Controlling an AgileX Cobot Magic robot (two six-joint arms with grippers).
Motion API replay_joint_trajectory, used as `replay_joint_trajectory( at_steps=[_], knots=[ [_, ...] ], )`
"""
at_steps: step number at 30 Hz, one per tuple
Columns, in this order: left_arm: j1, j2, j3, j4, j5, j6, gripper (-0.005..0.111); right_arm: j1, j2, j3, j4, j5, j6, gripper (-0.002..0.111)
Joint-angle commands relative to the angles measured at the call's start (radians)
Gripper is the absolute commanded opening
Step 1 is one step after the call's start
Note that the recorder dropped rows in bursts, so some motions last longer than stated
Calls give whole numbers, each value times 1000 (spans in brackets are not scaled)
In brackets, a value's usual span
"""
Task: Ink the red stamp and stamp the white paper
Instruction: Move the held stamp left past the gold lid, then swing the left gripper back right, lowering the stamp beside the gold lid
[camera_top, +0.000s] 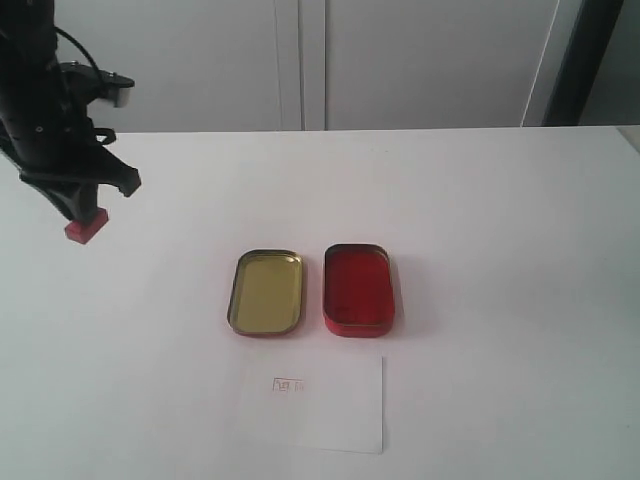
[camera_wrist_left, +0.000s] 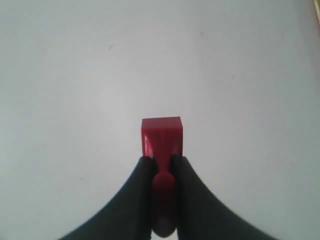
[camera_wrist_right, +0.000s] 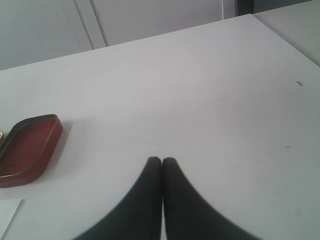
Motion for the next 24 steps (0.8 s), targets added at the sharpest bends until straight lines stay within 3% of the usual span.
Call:
replay_joint_trajectory(
  at_steps=[1, 13, 24],
  knots=[
    [62, -14, -6, -27, 35, -12, 0, 4, -5, 1, -7, -11, 4, 0],
    [216, -24, -4, -182, 58, 57, 0, 4, -5, 1, -7, -11, 4, 0],
    [222, -82, -4, -186, 56, 56, 0, 4, -5, 1, -7, -11, 4, 0]
  ],
)
